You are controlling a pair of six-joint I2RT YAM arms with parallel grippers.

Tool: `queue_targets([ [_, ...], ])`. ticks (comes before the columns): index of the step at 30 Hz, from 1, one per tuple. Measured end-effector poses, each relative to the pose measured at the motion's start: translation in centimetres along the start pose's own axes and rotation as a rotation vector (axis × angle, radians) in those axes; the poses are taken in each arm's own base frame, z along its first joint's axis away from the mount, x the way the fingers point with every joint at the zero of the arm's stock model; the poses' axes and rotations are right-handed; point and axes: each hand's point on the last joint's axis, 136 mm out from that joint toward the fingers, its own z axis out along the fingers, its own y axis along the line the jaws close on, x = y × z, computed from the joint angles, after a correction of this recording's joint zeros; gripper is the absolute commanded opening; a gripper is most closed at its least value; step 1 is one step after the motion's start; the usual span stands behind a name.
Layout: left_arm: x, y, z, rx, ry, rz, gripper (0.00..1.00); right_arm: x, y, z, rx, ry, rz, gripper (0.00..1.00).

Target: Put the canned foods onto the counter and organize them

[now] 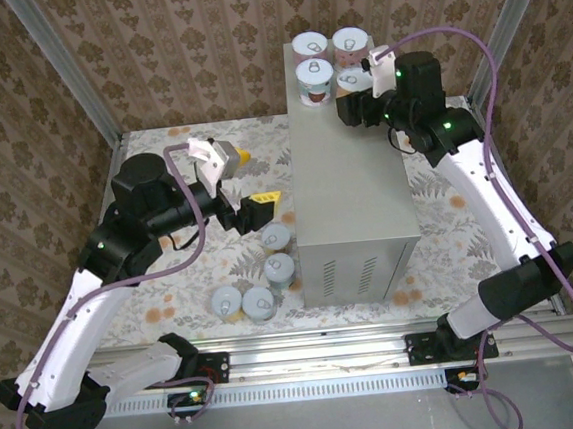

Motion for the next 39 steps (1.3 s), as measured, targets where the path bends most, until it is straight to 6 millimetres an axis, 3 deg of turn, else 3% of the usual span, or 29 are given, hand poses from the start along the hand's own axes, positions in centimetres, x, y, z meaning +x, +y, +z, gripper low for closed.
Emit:
queue_targets([
  [7, 0.0, 0.2, 0.0, -0.007, 0.000, -0.001, 1.00, 0.5, 0.0, 0.1, 0.000, 0.005, -0.001, 0.91],
  [15, 0.1, 0.2, 0.0, -0.007, 0.001, -0.011, 1.00, 2.6, -0.1, -0.3, 0.001, 0.014, 0.003, 0.93],
  [19, 0.5, 0.3, 0.2, -0.006, 0.009, -0.021, 1.00, 2.6, -0.1, -0.4, 0.002, -0.005, 0.001, 0.91],
  [29, 0.6, 0.1, 0.3, 0.008, 0.011, -0.029, 1.00, 2.5, -0.5, 0.0, 0.026, -0.031, -0.001, 0.74],
  [39, 0.8, 0.0, 0.5, 0.017, 0.016, -0.040, 1.00, 2.2, -0.9, 0.8, 0.037, -0.041, -0.021, 0.73],
])
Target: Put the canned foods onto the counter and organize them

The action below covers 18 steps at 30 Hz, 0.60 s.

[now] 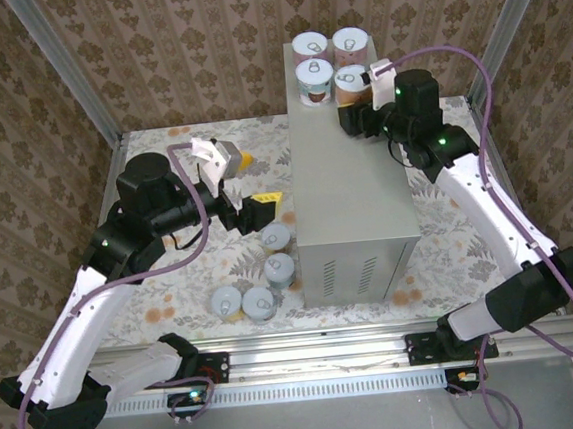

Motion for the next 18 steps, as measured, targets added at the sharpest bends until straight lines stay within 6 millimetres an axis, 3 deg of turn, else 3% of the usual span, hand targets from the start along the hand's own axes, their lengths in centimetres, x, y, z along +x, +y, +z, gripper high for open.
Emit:
queue_targets([
  [18, 0.1, 0.0, 0.0, 0.000, 0.005, -0.021, 1.00, -0.6, -1.8, 1.6, 0.033, -0.012, 0.006, 0.73],
])
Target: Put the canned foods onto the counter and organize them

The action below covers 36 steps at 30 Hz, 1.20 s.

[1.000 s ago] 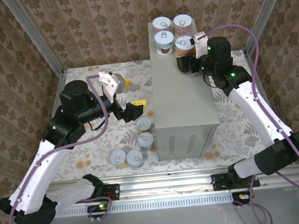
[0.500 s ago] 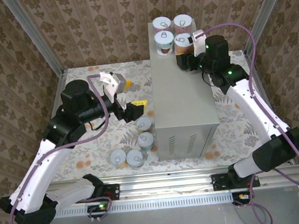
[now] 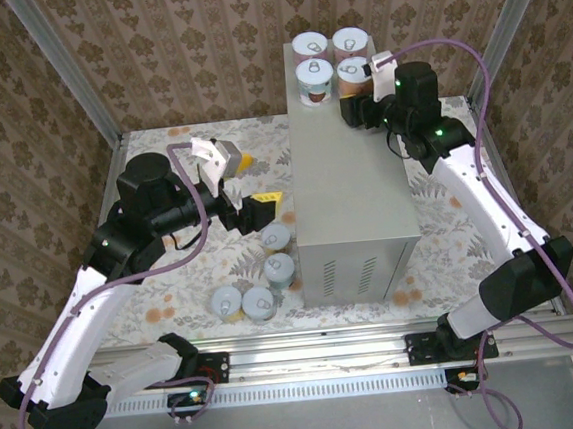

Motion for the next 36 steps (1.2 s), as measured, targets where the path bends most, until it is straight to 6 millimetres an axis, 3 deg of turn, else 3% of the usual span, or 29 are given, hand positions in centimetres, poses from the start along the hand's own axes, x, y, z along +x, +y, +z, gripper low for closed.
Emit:
queue_targets([
  [36, 0.01, 0.01, 0.00, 0.000, 0.000, -0.015, 1.00, -0.23, -0.43, 0.84, 0.000, 0.005, 0.004, 0.76],
])
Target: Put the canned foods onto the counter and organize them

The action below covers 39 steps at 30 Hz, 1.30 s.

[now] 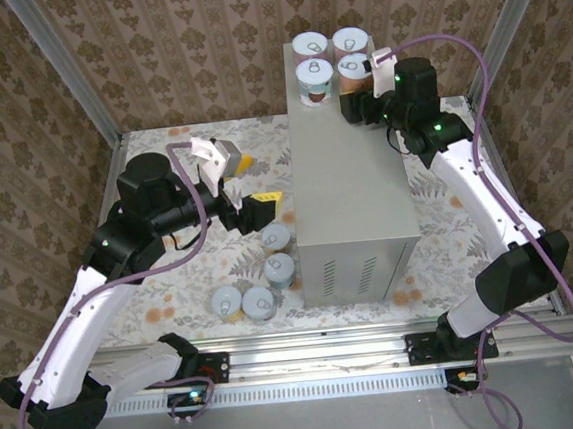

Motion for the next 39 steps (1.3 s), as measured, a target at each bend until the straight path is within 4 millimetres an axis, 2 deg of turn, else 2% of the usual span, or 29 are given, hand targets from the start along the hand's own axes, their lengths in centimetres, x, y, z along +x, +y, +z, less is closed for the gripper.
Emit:
queue_targets([
  [10, 0.0, 0.0, 0.0, 0.000, 0.000, 0.000, 1.00, -0.1, 0.0, 0.2, -0.003, 0.000, 0.001, 0.79],
  [17, 0.1, 0.0, 0.1, 0.000, 0.003, -0.001, 1.00, -0.1, 0.1, 0.1, -0.010, 0.000, 0.000, 0.93],
  [23, 0.2, 0.4, 0.6, -0.002, 0.017, -0.009, 1.00, 0.2, 0.2, -0.5, -0.008, -0.001, 0.001, 1.00],
  [26, 0.3, 0.7, 0.9, -0.014, 0.023, -0.012, 1.00, 0.6, 0.1, -2.1, 0.003, 0.006, 0.011, 1.00],
  [29, 0.3, 1.1, 0.9, -0.035, 0.024, -0.017, 1.00, 1.0, 0.0, -4.4, 0.015, 0.015, 0.030, 1.00],
  [36, 0.5, 2.2, 0.8, -0.104, 0.027, -0.036, 1.00, -0.8, -0.5, -11.2, 0.049, -0.055, 0.067, 1.00],
  [39, 1.0, 3.0, 0.7, -0.148, 0.048, -0.054, 1.00, -0.5, -0.5, -13.6, 0.057, -0.065, 0.082, 1.00],
])
